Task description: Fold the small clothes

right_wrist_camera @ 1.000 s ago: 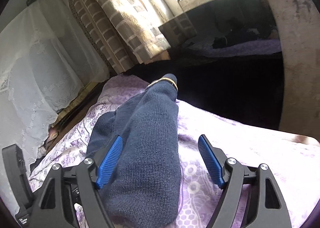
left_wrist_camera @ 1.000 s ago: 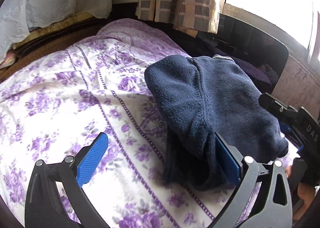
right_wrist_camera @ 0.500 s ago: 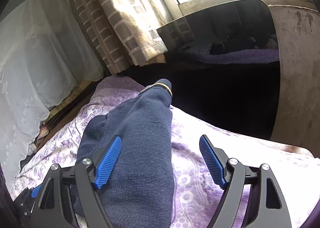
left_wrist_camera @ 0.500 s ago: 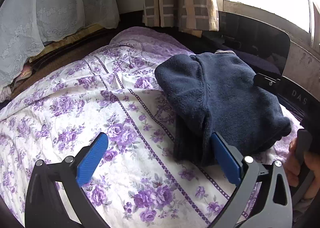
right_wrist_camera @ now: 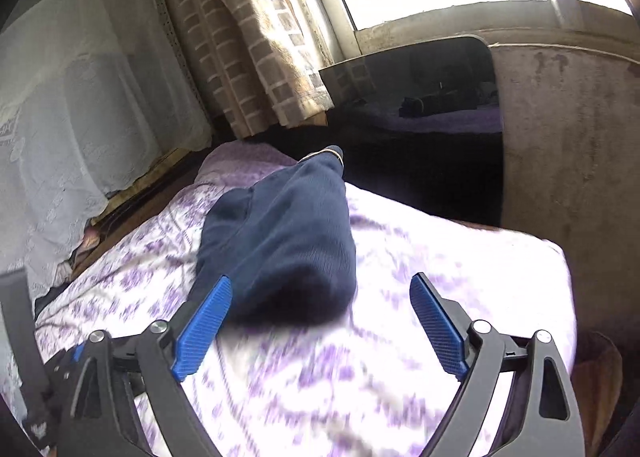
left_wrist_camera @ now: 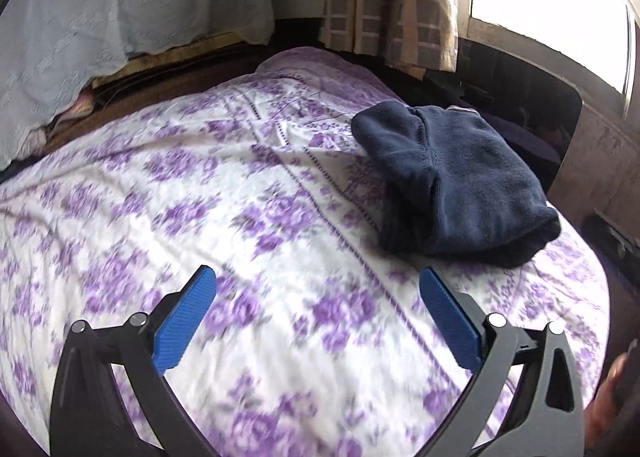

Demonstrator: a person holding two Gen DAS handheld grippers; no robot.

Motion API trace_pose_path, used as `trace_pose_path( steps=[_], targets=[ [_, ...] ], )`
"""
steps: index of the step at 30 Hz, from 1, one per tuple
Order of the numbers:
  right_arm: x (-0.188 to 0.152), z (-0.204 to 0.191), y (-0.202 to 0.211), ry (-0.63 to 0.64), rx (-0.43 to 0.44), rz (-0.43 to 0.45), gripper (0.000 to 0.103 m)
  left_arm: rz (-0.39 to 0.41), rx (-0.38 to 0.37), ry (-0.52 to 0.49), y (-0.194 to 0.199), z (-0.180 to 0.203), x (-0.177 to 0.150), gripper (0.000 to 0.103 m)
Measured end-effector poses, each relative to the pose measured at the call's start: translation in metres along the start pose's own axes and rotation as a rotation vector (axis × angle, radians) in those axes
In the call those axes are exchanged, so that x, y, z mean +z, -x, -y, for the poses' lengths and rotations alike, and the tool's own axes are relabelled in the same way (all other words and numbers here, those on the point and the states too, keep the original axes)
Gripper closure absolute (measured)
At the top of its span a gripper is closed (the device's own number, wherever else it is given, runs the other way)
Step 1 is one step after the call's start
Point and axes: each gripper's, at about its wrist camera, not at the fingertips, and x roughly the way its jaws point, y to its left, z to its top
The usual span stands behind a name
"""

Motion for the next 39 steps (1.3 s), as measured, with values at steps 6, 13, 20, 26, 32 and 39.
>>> trace_pose_path(
  steps=[6,13,20,26,32,39],
  targets=[
    [-0.018,-0.018,0.048,0.112,-0.034,-0.011,0.004,0.033,-0.007,0.022,0.043,-0.008,-0.011,0.004],
    [-0.031,-0.027,0.102,0.204,-0.034,-0.005,0.004,0.091,-0.012,0.006,0.097,-0.007,-0.021,0.004],
    [-0.033,-0.030,0.149,0.189,-0.040,0.023,0.004,0.115,-0.009,-0.019,0.139,0.000,-0.031,0.004],
    [-0.033,-0.044,0.178,0.248,-0.052,0.048,0.004,0.140,0.051,-0.084,0.176,0.007,-0.045,0.004],
    [-0.034,-0.044,0.201,0.241,0.007,0.042,0.004,0.152,0.077,-0.082,0.208,0.006,-0.053,0.004],
    [-0.038,-0.049,0.214,0.303,0.022,0.048,0.004,0.186,0.083,-0.117,0.233,0.014,-0.060,0.004]
  ],
)
